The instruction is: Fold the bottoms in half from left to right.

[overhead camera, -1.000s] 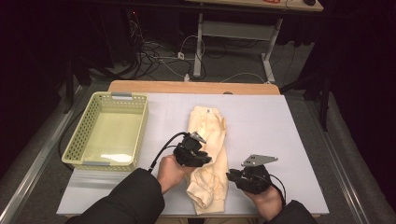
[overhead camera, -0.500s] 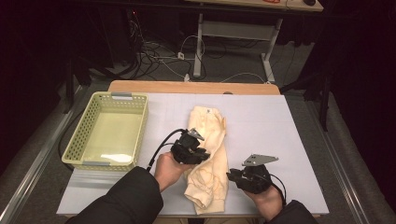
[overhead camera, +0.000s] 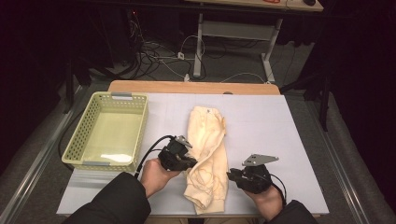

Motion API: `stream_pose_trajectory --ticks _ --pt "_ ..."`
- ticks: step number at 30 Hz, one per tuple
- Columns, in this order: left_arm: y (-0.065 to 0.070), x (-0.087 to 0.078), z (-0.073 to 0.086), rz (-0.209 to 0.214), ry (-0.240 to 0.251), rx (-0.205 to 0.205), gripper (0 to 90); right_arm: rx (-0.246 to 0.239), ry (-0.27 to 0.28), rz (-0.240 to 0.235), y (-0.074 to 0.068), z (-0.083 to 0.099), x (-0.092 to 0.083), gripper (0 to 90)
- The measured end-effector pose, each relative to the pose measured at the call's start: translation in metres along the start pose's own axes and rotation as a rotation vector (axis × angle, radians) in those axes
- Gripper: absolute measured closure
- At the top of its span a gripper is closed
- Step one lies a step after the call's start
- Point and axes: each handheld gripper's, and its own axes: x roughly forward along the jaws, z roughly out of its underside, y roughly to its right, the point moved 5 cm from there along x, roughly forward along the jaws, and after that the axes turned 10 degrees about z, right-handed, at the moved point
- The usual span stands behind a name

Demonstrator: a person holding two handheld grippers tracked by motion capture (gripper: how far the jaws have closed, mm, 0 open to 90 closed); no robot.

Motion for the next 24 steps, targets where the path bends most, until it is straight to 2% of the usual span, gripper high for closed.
stream_pose_trajectory --ticks 4,10,19,24 --pt "0.002 0.004 -0.001 0.007 0.028 -0.008 83.0 0.003 0.000 0.003 0.000 0.000 -0.001 75.8" --pt "0.007 0.011 -0.011 0.023 0.059 0.004 82.8 0.009 0.008 0.005 0.002 -0.001 -0.002 75.8" --pt "0.014 0.033 -0.029 0.033 0.046 0.027 82.7 0.016 0.017 0.016 0.006 -0.002 -0.006 76.6" --pt "0.017 0.046 -0.031 0.032 0.022 0.038 81.8 0.027 0.019 0.026 0.010 -0.002 -0.007 76.6"
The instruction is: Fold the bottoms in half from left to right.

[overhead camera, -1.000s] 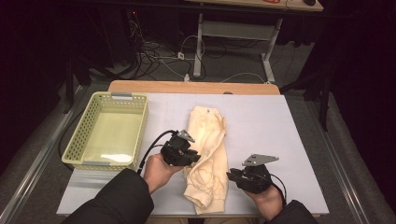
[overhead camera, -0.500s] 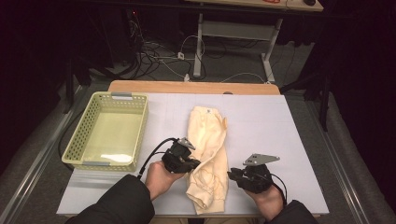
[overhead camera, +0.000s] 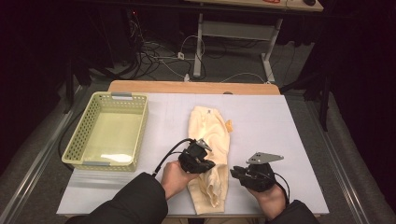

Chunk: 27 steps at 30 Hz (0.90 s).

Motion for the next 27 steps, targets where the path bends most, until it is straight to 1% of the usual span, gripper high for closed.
stream_pose_trajectory --ticks 2,3,5,8,10,12,13,14,16,18,23,25,27 --pt "0.000 -0.003 0.000 -0.009 0.005 0.004 78.9 -0.002 0.000 0.002 0.002 0.000 0.000 76.6" --pt "0.000 -0.006 0.001 -0.014 0.010 0.006 76.4 0.005 0.001 0.006 0.002 -0.001 0.000 76.6" --pt "0.000 -0.013 0.003 -0.027 0.015 0.008 72.0 0.009 0.003 0.007 0.004 -0.002 0.000 76.5" --pt "0.000 -0.025 0.010 -0.057 0.017 0.016 66.2 0.016 0.003 0.013 0.005 -0.004 0.000 76.1" --pt "-0.003 -0.032 0.016 -0.075 0.021 0.006 63.3 0.012 0.010 0.014 0.005 -0.007 0.001 75.9" --pt "-0.006 -0.036 0.022 -0.085 0.025 -0.015 62.2 0.008 0.012 0.018 0.005 -0.010 0.003 75.5" --pt "-0.008 -0.038 0.025 -0.093 0.022 -0.020 59.8 0.011 0.011 0.019 0.005 -0.012 0.003 75.3" --pt "-0.010 -0.039 0.027 -0.092 0.026 -0.031 59.6 0.007 0.014 0.021 0.005 -0.014 0.004 75.0" --pt "-0.013 -0.038 0.030 -0.097 0.022 -0.038 57.5 0.007 0.015 0.022 0.004 -0.018 0.007 74.6" --pt "-0.015 -0.035 0.031 -0.102 0.015 -0.037 56.0 0.002 0.020 0.026 0.003 -0.022 0.008 74.4" --pt "-0.015 -0.022 0.032 -0.116 -0.001 -0.016 55.8 0.000 0.033 0.033 0.003 -0.031 0.011 73.9" --pt "-0.014 -0.017 0.034 -0.123 -0.010 -0.009 58.5 -0.001 0.039 0.040 0.004 -0.033 0.012 73.3" --pt "-0.014 -0.015 0.034 -0.139 -0.012 0.000 61.8 0.000 0.038 0.039 0.004 -0.034 0.014 71.7"
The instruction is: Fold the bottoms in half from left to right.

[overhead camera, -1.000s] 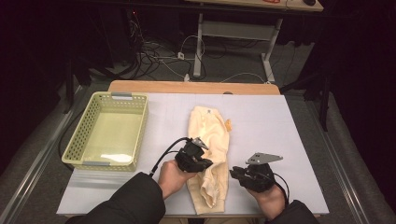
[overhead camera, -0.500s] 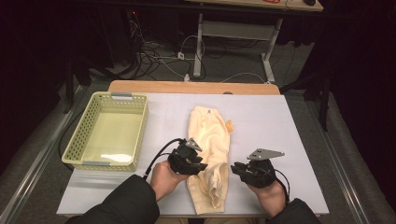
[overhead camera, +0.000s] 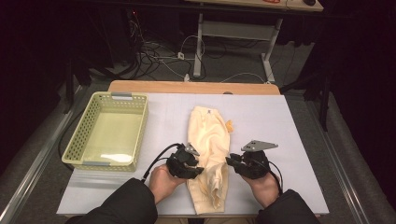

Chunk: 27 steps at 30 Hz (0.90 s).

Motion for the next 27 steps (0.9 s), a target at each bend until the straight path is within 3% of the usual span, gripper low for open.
stream_pose_trajectory --ticks 8,13,22,27 --pt "-0.002 0.000 0.001 0.015 -0.015 -0.006 81.4 -0.008 -0.056 0.000 -0.002 0.007 0.014 68.9" --pt "-0.004 -0.007 0.000 0.050 0.003 -0.023 83.6 -0.017 -0.105 -0.006 -0.002 0.015 0.022 68.3" --pt "-0.004 -0.031 0.000 0.072 0.051 -0.033 83.9 -0.018 -0.103 -0.011 -0.002 0.016 0.020 68.7" --pt "-0.008 -0.043 0.004 0.062 0.051 -0.043 83.9 -0.018 -0.097 -0.015 -0.003 0.016 0.019 68.7"
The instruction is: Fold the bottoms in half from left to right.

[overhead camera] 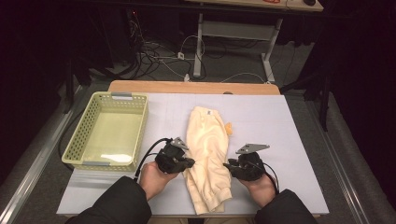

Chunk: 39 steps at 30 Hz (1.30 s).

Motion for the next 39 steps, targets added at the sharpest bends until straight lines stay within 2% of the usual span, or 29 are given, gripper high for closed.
stream_pose_trajectory --ticks 4,14,17,23,25,28,29,32,39 --pt "-0.004 -0.002 0.003 -0.017 -0.012 0.000 83.8 0.003 0.007 -0.005 -0.001 -0.001 -0.002 68.7" --pt "-0.007 -0.001 0.005 -0.025 -0.019 0.008 83.4 0.011 0.040 -0.010 -0.003 -0.007 -0.008 66.1" --pt "-0.008 -0.001 0.005 -0.023 -0.015 0.005 83.3 0.010 0.033 -0.010 -0.004 -0.008 -0.005 65.3" --pt "-0.008 0.001 0.007 -0.021 -0.017 0.003 83.3 -0.011 -0.028 -0.002 -0.008 -0.005 0.010 64.0" --pt "-0.008 0.000 0.007 -0.022 -0.018 0.006 83.3 -0.034 -0.047 -0.002 -0.011 -0.005 0.015 67.9" --pt "-0.008 -0.001 0.007 -0.023 -0.017 0.007 83.3 -0.081 -0.078 -0.004 -0.013 -0.003 0.020 85.5" --pt "-0.007 -0.002 0.007 -0.023 -0.011 0.004 83.3 -0.083 -0.080 -0.006 -0.014 -0.003 0.019 88.5" --pt "-0.007 -0.004 0.007 -0.025 -0.009 0.006 83.3 -0.099 -0.085 -0.001 -0.014 -0.004 0.017 90.0" --pt "-0.011 -0.018 0.012 -0.039 -0.007 -0.008 83.5 -0.100 -0.036 0.008 -0.010 -0.008 0.002 90.0"
